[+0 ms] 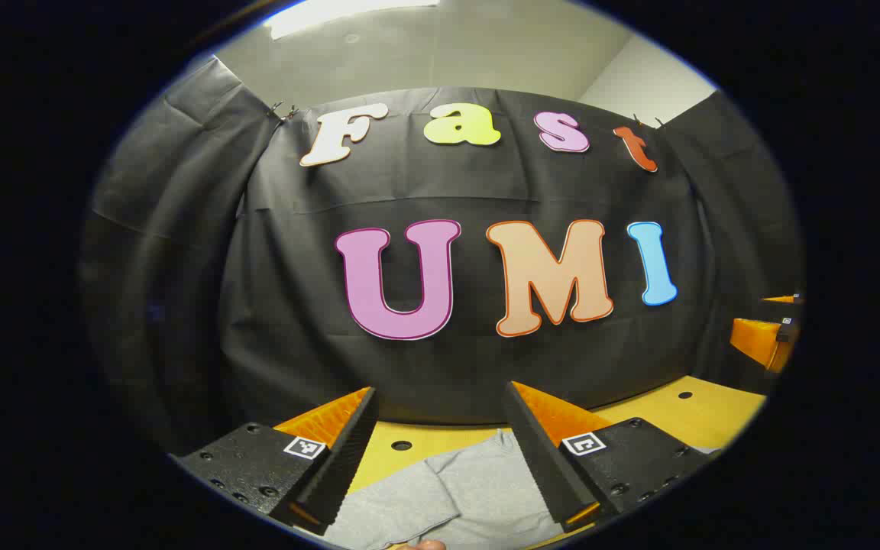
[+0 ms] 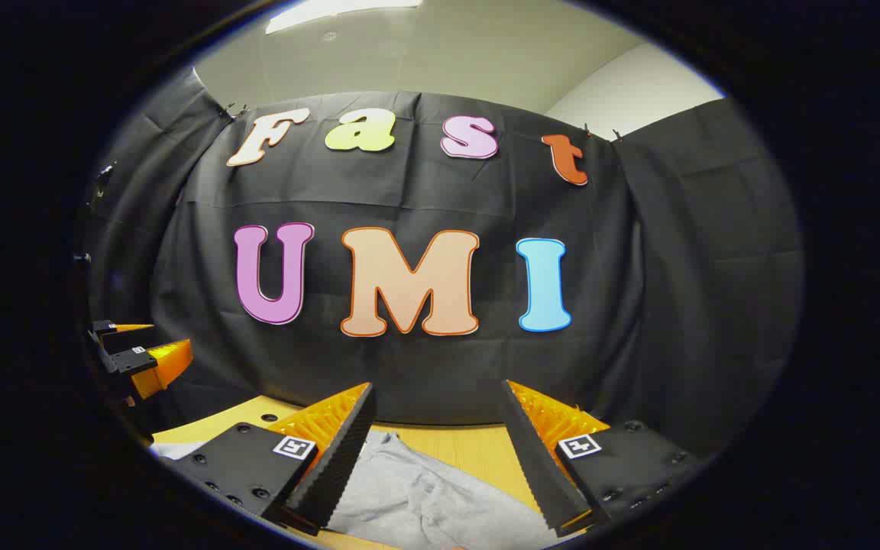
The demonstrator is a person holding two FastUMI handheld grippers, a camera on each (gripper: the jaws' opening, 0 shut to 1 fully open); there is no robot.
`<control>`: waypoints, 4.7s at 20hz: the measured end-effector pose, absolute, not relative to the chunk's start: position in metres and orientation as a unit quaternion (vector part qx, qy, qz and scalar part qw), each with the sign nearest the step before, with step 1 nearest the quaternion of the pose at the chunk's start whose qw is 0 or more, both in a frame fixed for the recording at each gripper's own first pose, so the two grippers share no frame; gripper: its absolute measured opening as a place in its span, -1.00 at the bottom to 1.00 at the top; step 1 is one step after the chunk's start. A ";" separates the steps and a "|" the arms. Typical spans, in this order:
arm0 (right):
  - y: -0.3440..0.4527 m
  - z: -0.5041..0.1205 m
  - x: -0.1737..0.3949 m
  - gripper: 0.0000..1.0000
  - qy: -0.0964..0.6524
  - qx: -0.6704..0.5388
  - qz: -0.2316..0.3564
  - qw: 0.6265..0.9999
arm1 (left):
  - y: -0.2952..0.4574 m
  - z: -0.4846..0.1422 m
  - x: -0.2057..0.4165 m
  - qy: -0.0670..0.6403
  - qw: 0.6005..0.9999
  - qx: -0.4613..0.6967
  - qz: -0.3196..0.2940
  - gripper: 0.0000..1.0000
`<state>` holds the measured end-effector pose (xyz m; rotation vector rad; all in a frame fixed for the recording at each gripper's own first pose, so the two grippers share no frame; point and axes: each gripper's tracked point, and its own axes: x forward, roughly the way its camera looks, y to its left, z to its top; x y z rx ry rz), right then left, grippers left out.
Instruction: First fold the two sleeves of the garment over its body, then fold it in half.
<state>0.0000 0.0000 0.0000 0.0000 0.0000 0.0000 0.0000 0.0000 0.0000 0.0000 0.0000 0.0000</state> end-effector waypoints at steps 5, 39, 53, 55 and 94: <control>0.018 0.002 0.005 0.98 -0.004 -0.005 0.028 1.000 | 0.007 -0.001 -0.001 0.005 1.000 0.001 0.013 0.90; -0.074 -0.053 -0.011 0.99 0.056 -0.038 -0.034 0.997 | 0.001 -0.003 -0.012 -0.001 1.000 0.010 -0.004 0.91; -0.169 -0.163 -0.065 0.99 0.186 -0.048 -0.105 0.976 | -0.015 -0.007 -0.012 0.006 1.000 0.007 -0.022 0.91; -0.181 -0.182 -0.078 0.99 0.210 -0.049 -0.113 0.970 | -0.019 -0.007 -0.012 0.007 1.000 0.006 -0.026 0.91; -0.213 -0.364 -0.223 0.01 0.459 0.066 -0.135 0.876 | -0.048 -0.019 -0.001 0.022 0.999 0.007 -0.048 0.91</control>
